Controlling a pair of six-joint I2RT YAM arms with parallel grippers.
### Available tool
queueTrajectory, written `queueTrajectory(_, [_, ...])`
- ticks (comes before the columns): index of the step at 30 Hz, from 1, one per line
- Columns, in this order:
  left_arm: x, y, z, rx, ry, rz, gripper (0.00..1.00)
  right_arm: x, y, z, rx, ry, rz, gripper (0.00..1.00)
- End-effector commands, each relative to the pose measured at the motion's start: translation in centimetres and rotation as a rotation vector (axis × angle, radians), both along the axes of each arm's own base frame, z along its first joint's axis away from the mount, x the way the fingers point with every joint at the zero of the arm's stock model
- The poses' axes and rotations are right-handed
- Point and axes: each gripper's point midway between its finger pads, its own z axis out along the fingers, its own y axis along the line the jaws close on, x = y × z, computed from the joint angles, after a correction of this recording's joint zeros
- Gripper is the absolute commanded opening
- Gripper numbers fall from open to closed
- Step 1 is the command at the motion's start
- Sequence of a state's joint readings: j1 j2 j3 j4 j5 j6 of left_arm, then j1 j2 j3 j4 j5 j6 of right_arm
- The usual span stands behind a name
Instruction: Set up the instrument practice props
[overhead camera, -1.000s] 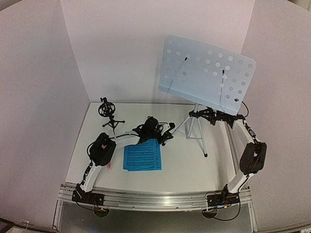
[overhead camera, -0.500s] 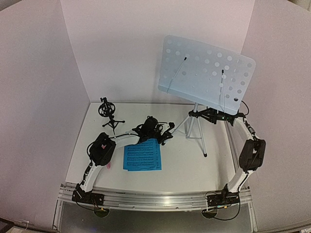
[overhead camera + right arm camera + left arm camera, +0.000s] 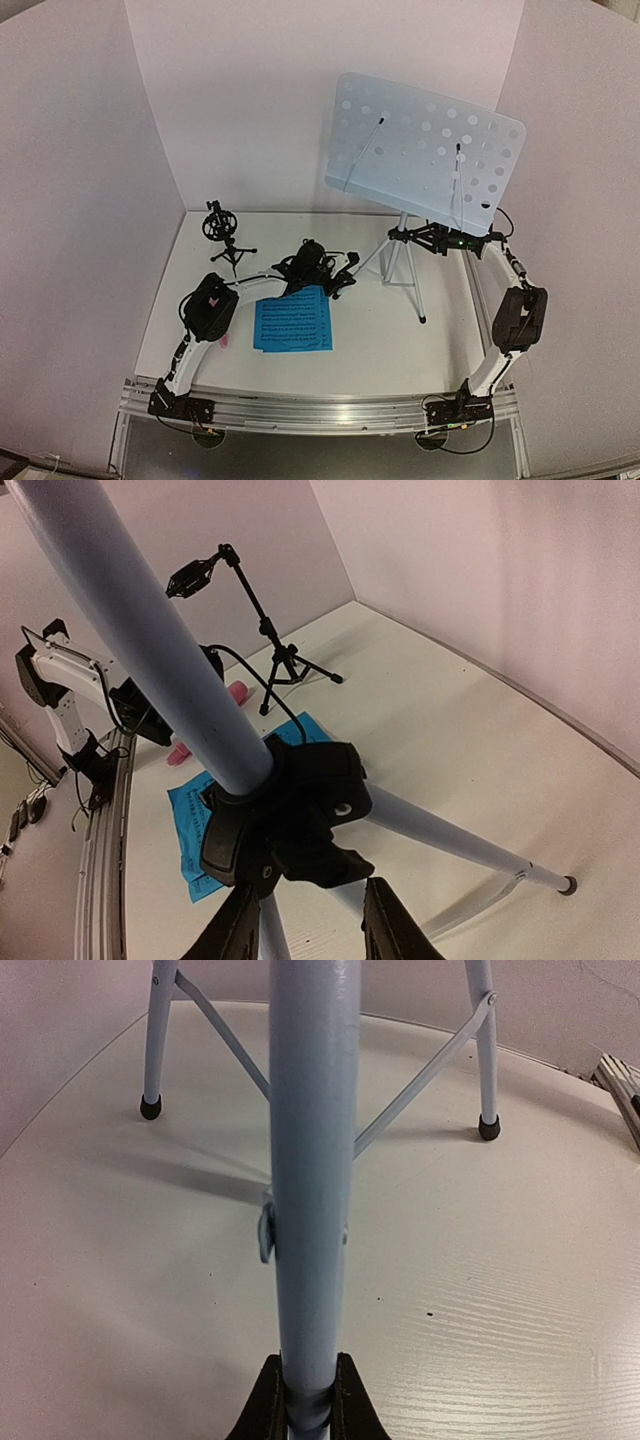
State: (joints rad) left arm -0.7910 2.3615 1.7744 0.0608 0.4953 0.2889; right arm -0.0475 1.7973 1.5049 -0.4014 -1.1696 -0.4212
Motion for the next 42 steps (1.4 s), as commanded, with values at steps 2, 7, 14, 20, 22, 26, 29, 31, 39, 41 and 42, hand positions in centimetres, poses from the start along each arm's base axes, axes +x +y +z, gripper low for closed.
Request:
queueTrajectory(2, [3.2,1.4,0.1,0.01,-0.049,0.106,0.0,-0.2,0.7,3.5,-0.015,-0.12,0.025,0.35])
queueTrajectory(7, [3.3,1.4,0.1,0.011,-0.049,0.108,0.0,0.5,0.6,3.8,-0.019,-0.138,0.025,0.36])
queueTrajectory(14, [3.3,1.3,0.2,0.012,-0.052,0.108,0.0,0.1,0.8,3.0,0.006,-0.12,0.057,0.36])
queueTrajectory(20, [3.3,1.3,0.3,0.012,-0.053,0.108,0.0,0.6,0.8,1.7,-0.014,-0.104,0.045,0.37])
queueTrajectory(22, [3.3,1.3,0.3,0.012,-0.053,0.108,0.0,0.7,0.9,1.5,-0.018,-0.101,0.043,0.36])
queueTrajectory(26, [3.3,1.3,0.3,0.013,-0.054,0.108,0.0,1.0,1.3,1.0,-0.019,-0.091,0.051,0.36])
queueTrajectory(29, [3.3,1.3,0.2,0.014,-0.052,0.107,0.0,1.2,1.6,0.6,-0.018,-0.08,0.056,0.34])
queueTrajectory(31, [3.3,1.3,0.3,0.013,-0.054,0.107,0.0,1.3,1.7,0.4,-0.017,-0.074,0.059,0.31])
queueTrajectory(39, [3.4,1.2,0.5,0.01,-0.061,0.104,0.0,1.3,1.8,0.0,0.012,-0.007,0.06,0.08])
queueTrajectory(41, [3.3,1.3,0.5,0.01,-0.06,0.104,0.0,1.3,1.8,0.0,0.02,0.027,0.052,0.06])
queueTrajectory(42, [3.3,1.3,0.5,0.01,-0.06,0.103,0.0,1.5,1.8,-0.1,0.025,0.053,0.045,0.05])
